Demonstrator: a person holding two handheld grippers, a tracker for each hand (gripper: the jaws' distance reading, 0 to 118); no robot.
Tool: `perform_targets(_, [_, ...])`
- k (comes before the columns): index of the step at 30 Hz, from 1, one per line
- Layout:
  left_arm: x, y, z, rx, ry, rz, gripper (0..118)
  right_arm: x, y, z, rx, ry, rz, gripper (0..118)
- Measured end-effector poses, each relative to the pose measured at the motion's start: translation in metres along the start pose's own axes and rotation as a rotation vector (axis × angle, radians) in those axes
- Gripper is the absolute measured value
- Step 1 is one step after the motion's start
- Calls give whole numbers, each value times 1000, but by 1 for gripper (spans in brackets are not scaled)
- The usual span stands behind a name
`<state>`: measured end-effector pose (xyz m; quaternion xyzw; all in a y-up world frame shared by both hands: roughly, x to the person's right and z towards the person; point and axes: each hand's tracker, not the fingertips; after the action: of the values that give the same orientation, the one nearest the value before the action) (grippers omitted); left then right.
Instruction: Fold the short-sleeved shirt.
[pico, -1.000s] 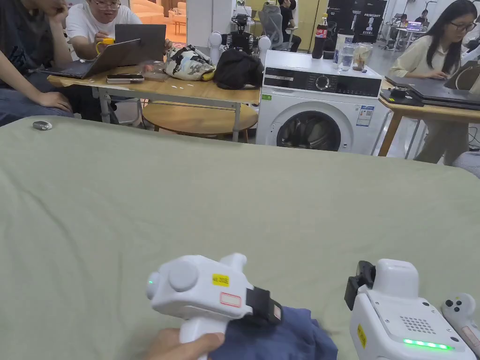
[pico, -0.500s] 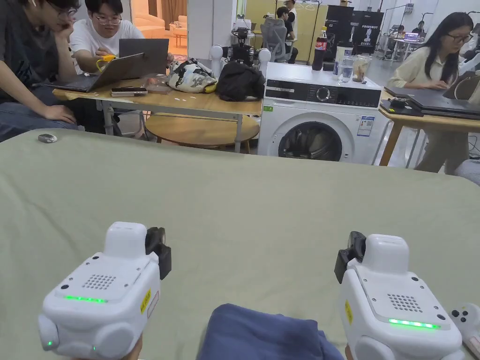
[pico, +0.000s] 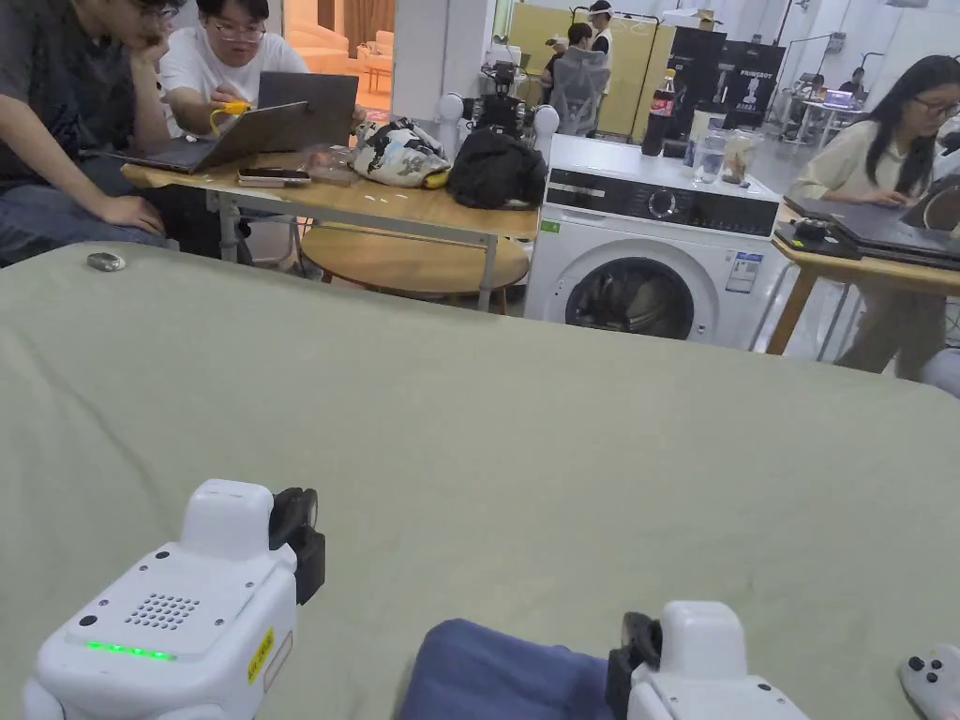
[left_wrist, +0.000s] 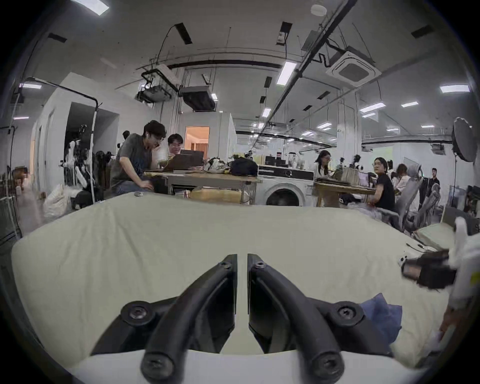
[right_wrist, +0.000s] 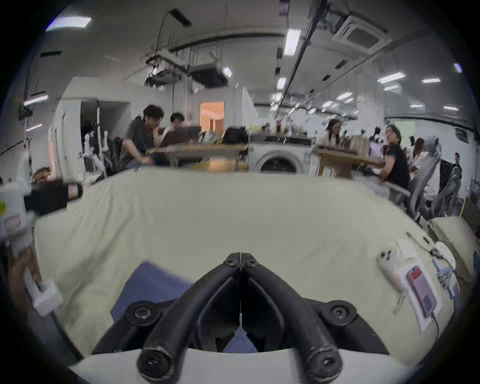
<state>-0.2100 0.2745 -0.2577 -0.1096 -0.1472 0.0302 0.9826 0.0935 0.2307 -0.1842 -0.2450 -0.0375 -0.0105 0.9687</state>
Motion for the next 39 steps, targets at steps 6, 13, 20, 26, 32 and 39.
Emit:
perform_targets(6, [-4,-7,2,-65,-19,-7,2,-4,-42,-52,-280,-55,-4,0])
perform_targets(13, [-27,-26,-10,-374,-214,104,11,3,-30,-52,-266,-36,-23,0])
perform_targets(20, [-64,-65,-61,-667,-600,570,76,7,-30,-50,-270,-16,-19,0])
perform_targets(26, [-52,-86,-113,-877,-762,653,76,9,-31,-49,-271,-6,-27,0])
perform_targets(32, [-15,-111,-156,-968,-859,809,75,8,-33,-49,-262,-11,-31,0])
perform_targets(39, [-12,-120,-156,-952,-792,789,31,13,-34,-46,-256,0,-52,0])
